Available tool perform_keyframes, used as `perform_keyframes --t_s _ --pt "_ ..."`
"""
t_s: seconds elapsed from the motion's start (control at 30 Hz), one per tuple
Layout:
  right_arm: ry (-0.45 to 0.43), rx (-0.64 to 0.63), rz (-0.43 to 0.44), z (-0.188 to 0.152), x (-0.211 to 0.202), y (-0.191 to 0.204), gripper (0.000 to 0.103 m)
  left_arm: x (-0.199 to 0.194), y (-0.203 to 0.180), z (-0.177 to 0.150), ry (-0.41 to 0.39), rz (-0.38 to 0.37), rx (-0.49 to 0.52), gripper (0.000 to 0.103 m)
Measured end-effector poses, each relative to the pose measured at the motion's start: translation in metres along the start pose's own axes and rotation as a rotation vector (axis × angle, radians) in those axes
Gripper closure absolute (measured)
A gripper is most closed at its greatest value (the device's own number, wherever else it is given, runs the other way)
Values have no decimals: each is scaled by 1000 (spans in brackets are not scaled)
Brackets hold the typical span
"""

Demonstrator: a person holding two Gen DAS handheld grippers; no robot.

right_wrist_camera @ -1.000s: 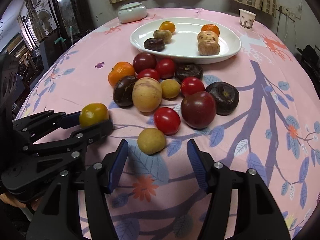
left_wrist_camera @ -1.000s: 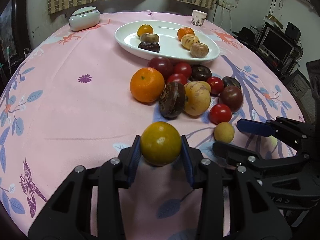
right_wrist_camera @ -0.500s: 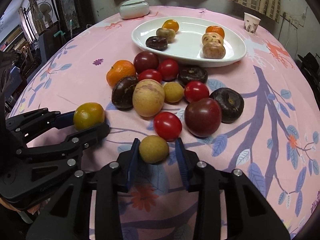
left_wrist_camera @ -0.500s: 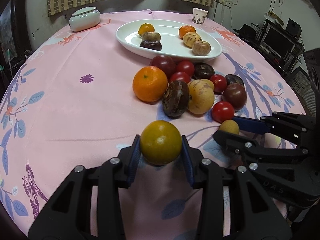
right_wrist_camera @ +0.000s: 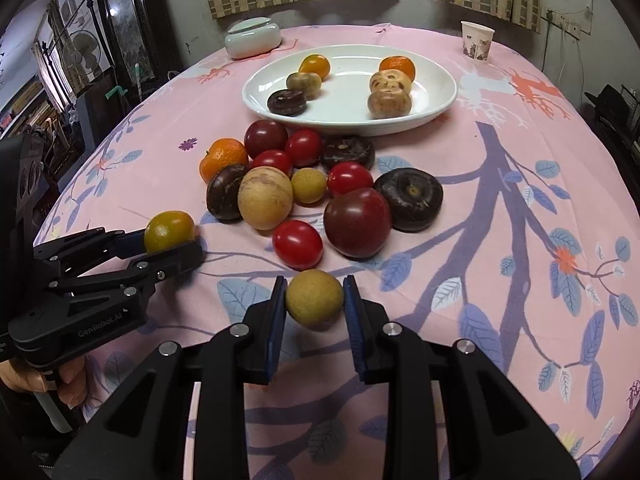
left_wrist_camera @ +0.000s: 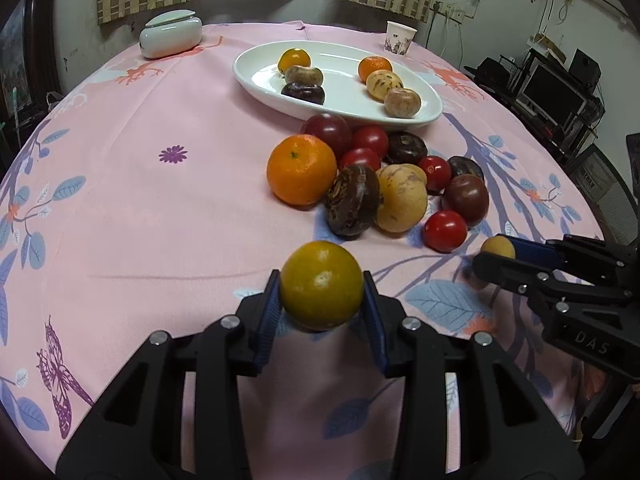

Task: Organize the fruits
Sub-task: 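Carry both fruits over the white plate and open both tools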

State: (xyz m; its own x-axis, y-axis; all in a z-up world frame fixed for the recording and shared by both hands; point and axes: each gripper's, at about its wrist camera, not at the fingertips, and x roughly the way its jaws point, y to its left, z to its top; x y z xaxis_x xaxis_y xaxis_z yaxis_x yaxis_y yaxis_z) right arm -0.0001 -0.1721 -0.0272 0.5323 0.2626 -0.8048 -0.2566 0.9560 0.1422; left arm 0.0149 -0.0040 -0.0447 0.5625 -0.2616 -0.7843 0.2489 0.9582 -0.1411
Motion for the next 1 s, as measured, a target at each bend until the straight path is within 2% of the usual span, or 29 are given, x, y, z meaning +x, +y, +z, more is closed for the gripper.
perform_keyframes --t_s 0.27,0.43,0.57,0.73,0.83,0.97,1.0 --pt "-38 -13 9 5 -18 -7 74 -5 -6 2 -13 59 24 64" --pt "-94 -21 -12 19 -36 -17 74 -17 -5 13 -18 48 28 64" --pt "-151 -28 -30 38 -52 -22 74 -34 -9 39 -58 66 41 64" --pt "-218 -90 -44 71 -66 -19 74 -43 -22 88 -114 47 84 64" --pt "-230 -169 -101 95 -49 -13 74 -25 -27 118 -101 46 93 64" --pt "-143 -200 -99 128 4 -11 74 15 -16 151 -76 72 56 64" --pt "-125 -200 -95 134 15 -11 75 28 -12 157 -58 99 38 64"
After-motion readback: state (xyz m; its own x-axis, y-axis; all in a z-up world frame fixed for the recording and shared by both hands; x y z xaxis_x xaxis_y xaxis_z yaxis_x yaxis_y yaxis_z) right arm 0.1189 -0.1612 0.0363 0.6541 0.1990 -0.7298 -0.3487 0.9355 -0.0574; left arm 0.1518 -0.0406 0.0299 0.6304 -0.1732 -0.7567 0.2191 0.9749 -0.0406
